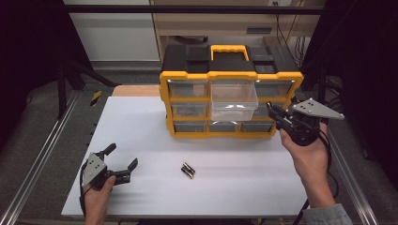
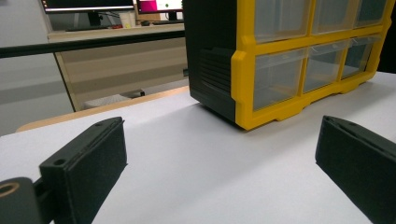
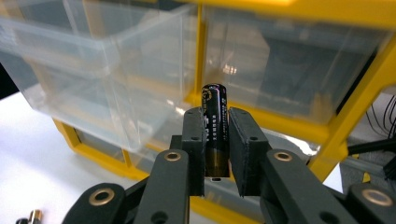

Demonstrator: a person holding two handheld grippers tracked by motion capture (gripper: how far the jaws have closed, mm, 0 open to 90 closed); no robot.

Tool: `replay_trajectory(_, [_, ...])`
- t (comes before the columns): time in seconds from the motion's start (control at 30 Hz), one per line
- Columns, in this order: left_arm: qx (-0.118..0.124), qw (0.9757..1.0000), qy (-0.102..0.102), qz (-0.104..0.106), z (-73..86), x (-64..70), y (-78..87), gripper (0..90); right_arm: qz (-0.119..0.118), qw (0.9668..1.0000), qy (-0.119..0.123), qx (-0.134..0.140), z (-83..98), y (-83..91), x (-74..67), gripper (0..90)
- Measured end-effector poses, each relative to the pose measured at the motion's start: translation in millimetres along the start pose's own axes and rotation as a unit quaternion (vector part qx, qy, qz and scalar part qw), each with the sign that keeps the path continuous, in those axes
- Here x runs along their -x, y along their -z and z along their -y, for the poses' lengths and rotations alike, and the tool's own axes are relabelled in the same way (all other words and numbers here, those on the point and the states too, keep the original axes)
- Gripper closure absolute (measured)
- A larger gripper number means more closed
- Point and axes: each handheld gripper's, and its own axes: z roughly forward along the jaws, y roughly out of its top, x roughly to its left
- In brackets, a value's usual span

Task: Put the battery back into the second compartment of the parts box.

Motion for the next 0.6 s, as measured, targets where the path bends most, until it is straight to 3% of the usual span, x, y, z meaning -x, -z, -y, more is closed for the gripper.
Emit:
replay_trajectory(0.3, [0.000,1.0000,-0.001,0.000,0.0,0.1,-0.1,1.6,-0.013,0.9995,0.013,0.028,-27.6,6.7,-7.5,77.0])
replay_trajectory(0.6, [-0.001,1.0000,-0.001,0.000,0.2,0.0,-0.4,1.6,-0.030,0.9985,0.026,0.038,-52.1,5.6,-17.3,77.0])
